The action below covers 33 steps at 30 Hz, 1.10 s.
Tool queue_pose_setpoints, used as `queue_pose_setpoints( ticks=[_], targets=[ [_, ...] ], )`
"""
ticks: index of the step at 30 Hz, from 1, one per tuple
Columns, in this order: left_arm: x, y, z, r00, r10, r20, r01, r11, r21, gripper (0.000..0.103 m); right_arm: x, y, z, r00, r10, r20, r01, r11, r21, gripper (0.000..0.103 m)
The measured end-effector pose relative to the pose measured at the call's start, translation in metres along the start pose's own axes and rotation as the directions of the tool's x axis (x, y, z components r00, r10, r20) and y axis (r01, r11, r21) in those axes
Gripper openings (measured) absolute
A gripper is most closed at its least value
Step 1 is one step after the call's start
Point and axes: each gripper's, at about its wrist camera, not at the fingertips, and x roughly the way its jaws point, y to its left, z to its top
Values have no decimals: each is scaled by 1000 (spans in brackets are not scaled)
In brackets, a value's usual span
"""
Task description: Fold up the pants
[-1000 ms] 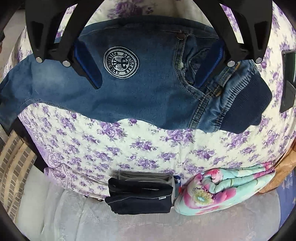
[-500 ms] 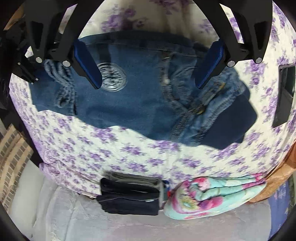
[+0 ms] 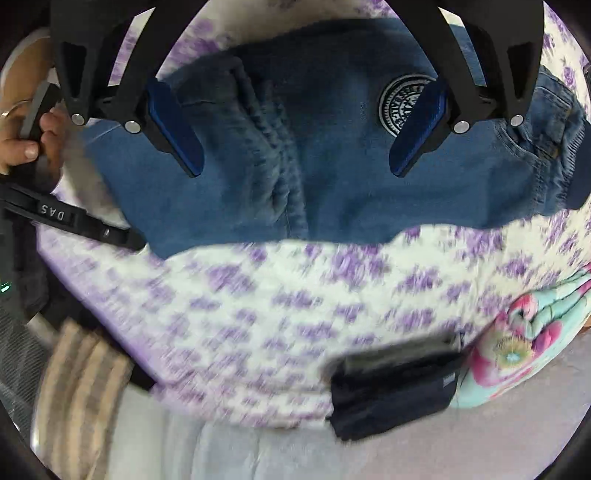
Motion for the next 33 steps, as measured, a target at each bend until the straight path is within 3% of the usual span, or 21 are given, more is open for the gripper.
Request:
queue_pose_setpoints(
  ticks=[1, 2, 4, 10, 11, 12, 14, 15, 17, 20, 22, 23, 25, 27, 30, 32, 33],
  targets=[
    [14, 2, -1, 998, 54, -43, -55, 998, -9, 99, 13, -2, 0, 999, -32, -40, 32, 999, -5, 49],
    [29, 9, -4, 993, 68, -97, -72, 997, -32, 99, 20, -4, -1, 998, -34, -61, 33, 999, -2, 57],
    [28, 19, -7, 995, 12, -95, -20, 997, -79, 99, 18, -6, 2, 997, -33, -66, 32, 999, -11, 58],
    [6, 21, -2, 999, -15, -48, 11, 997, -79, 99, -42, 21, -8, 994, 21, 104, -8, 992, -125, 53],
    [8, 21, -2, 999, -6, -47, 3, 998, -68, 99, -42, 24, -13, 994, 57, 91, -45, 991, -124, 53],
    [18, 21, -3, 997, 39, -71, -42, 998, -48, 99, -34, 27, -23, 996, 87, 18, -84, 988, -127, 53],
    [28, 27, -5, 995, 8, -101, -17, 996, -89, 99, -15, 34, -42, 998, -2, -64, -12, 976, -216, 50],
    [25, 28, -3, 995, -1, -98, -8, 996, -93, 99, -15, 36, -49, 999, -21, -49, 8, 968, -252, 50],
    [17, 26, 1, 996, -4, -86, -3, 997, -82, 99, -24, 32, -43, 998, 2, -66, -16, 978, -210, 50],
    [-3, 17, 12, 999, -34, -21, 33, 998, -62, 98, -53, 17, -24, 990, 143, 9, -141, 983, -116, 50],
    [-6, 8, 19, 998, -64, 11, 65, 997, -41, 98, -57, 18, -9, 993, 94, 68, -83, 986, -143, 49],
    [-3, 4, 23, 998, -63, 13, 63, 997, -40, 98, -48, 18, -1, 992, 95, 78, -84, 987, -135, 43],
    [23, -4, 34, 998, -58, -31, 55, 995, -84, 98, -20, 15, 7, 990, 142, 21, -139, 986, -96, 32],
    [62, -2, 33, 989, -9, -150, -10, 992, -127, 99, 20, 19, 3, 998, 47, -51, -53, 990, -132, 27],
    [61, -2, 29, 991, -8, -133, -12, 989, -145, 99, 14, 34, 4, 999, 1, -39, -9, 981, -196, 35],
    [51, -2, 27, 991, -37, -131, 18, 990, -143, 99, 1, 30, 7, 995, 89, -46, -94, 985, -145, 62],
    [40, 2, 25, 991, -54, -123, 36, 988, -150, 99, -12, 27, 6, 994, 105, -28, -107, 987, -116, 64]
  ],
)
